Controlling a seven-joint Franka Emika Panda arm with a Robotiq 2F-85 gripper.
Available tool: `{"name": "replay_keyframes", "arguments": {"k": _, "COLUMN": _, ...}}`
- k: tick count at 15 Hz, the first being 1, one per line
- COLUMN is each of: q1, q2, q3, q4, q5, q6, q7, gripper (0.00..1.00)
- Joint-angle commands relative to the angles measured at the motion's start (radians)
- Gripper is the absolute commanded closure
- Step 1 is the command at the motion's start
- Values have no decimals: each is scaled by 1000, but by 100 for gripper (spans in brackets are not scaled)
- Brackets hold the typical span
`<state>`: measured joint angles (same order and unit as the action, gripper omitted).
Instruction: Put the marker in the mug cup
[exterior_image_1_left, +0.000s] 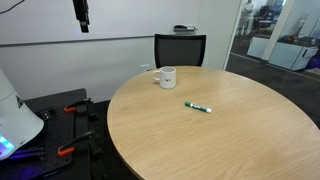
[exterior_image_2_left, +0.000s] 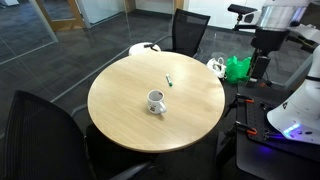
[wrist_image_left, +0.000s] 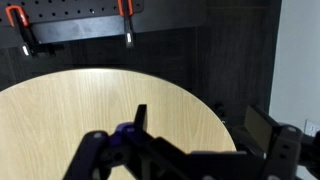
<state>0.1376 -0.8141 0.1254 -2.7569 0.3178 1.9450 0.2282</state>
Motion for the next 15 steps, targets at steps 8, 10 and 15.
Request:
{"name": "replay_keyframes", "arguments": {"k": 8, "q1": -248, "q2": 29, "q3": 8, "q4": 72, "q5": -134, "q6": 200, "q7": 175, "gripper": 0}}
{"name": "replay_keyframes", "arguments": {"k": 10, "q1": -302, "q2": 73, "q3": 15, "q4": 92, "q5": -185, "q6": 249, "q7": 211, "gripper": 0}}
{"name": "replay_keyframes", "arguments": {"k": 15, "q1": -383, "q2": 228, "q3": 19, "q4": 122, "q5": -285, "q6": 439, "q7": 267, "gripper": 0}}
